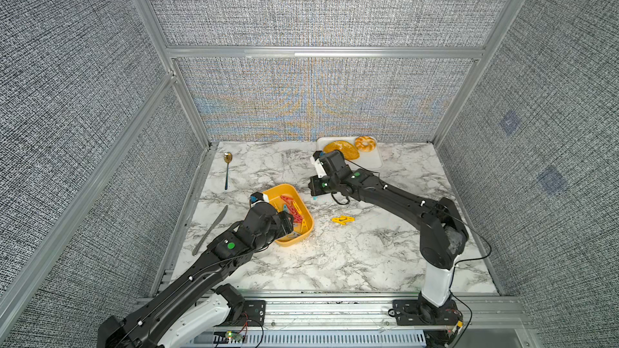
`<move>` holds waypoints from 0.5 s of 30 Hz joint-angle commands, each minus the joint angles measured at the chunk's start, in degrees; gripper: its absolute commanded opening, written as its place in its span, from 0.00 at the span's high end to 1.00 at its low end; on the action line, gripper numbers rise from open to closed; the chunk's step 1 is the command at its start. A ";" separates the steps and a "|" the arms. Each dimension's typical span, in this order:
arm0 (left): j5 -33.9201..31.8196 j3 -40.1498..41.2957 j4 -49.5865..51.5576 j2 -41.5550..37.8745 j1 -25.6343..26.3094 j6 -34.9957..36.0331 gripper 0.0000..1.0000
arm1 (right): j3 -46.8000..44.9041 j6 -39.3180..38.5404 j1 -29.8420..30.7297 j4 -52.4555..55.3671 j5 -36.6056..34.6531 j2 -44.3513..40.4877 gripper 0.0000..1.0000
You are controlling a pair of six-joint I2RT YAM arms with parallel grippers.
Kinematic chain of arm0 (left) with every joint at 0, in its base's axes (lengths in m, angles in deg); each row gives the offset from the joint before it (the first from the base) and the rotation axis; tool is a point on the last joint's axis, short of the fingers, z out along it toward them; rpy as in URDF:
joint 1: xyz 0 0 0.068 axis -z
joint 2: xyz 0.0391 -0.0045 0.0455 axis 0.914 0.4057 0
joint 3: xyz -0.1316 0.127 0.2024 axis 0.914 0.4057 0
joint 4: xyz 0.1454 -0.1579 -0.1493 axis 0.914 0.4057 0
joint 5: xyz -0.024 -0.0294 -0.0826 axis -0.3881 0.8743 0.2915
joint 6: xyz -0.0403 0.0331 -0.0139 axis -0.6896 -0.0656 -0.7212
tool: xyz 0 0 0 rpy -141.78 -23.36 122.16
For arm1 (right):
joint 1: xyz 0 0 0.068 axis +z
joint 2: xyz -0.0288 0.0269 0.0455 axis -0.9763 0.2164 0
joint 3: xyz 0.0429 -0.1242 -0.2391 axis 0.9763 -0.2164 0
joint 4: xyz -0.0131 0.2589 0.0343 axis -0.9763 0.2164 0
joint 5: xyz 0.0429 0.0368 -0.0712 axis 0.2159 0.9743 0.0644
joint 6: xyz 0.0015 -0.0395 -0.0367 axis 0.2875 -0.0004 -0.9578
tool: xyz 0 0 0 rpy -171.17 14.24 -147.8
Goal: Put the clothespins into the storage box
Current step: Place the clothespin in the storage box.
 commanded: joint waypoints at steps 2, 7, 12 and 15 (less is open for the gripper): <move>-2.12 2.23 3.74 -4.55 -1.21 -1.64 0.21 | 9.62 1.52 2.33 1.75 6.27 6.22 0.96; -1.54 3.11 5.12 -6.67 -1.49 -2.12 0.21 | 17.41 3.26 2.96 1.04 10.33 11.35 0.83; -0.30 3.42 4.52 -6.26 -1.49 -2.15 0.21 | 17.81 3.14 2.75 -0.28 11.18 10.90 0.74; 0.56 3.45 3.24 -5.06 -1.53 -1.91 0.21 | 14.44 2.50 2.31 -0.63 9.84 8.40 0.74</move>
